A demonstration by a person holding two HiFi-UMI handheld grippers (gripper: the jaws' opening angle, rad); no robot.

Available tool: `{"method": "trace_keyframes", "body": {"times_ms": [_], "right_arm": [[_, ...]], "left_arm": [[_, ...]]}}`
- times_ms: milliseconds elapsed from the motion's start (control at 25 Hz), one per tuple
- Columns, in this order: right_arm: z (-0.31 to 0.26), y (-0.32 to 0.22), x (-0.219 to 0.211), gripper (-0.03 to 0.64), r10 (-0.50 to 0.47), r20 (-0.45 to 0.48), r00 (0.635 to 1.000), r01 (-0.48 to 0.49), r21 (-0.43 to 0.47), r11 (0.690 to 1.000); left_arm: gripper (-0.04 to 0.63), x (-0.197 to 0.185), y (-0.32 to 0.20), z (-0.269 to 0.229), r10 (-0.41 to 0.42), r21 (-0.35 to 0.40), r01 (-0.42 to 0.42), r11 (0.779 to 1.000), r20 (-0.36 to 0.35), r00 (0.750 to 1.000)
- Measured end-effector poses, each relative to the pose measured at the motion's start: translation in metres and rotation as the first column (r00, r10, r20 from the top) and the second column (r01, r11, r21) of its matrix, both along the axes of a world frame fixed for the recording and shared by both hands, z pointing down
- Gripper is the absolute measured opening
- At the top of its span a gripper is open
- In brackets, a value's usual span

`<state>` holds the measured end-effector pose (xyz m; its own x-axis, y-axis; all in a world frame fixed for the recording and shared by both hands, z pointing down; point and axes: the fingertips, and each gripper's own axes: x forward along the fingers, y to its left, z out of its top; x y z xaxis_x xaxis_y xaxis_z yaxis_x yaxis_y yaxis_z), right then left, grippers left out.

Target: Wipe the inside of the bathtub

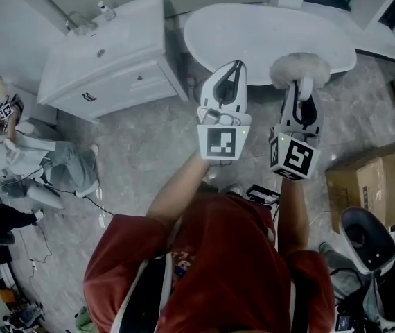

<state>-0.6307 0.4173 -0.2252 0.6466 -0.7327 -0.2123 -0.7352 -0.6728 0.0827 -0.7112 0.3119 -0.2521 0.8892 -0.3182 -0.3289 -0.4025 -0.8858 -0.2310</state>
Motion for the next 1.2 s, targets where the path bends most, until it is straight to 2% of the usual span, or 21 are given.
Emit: {"method": "trace_keyframes", "body": {"times_ms": [120,480,760,1200], "right_arm": [[0.005,0.021,0.004,0.092,0.009,0.004,1.0,-0.009,-0.008,1.0],[0.019,0.059,0.039,0.092,0.026,0.034,0.999,-0.026,-0.001,1.0],[0.028,0.043,0.079,0.092,0.046,0.044,0.998,-0.046,-0.019,0.999],[0.037,-0.038,0.181,0.092,0.032,0.016,0.999,-0.03,-0.097,0.995]], "left_arm": [[0.015,0.007,0.02,0.0,0.009,0.026,-0.009,1.0,0.009,1.0],[0.015,0.044,0.055,0.012,0.04,0.0,-0.04,0.999,0.008,0.999],[0.015,0.085,0.036,0.024,0.061,-0.028,-0.061,0.998,0.001,0.998],[0.015,0.185,-0.043,0.033,0.05,-0.031,-0.05,0.998,0.004,0.999]]}}
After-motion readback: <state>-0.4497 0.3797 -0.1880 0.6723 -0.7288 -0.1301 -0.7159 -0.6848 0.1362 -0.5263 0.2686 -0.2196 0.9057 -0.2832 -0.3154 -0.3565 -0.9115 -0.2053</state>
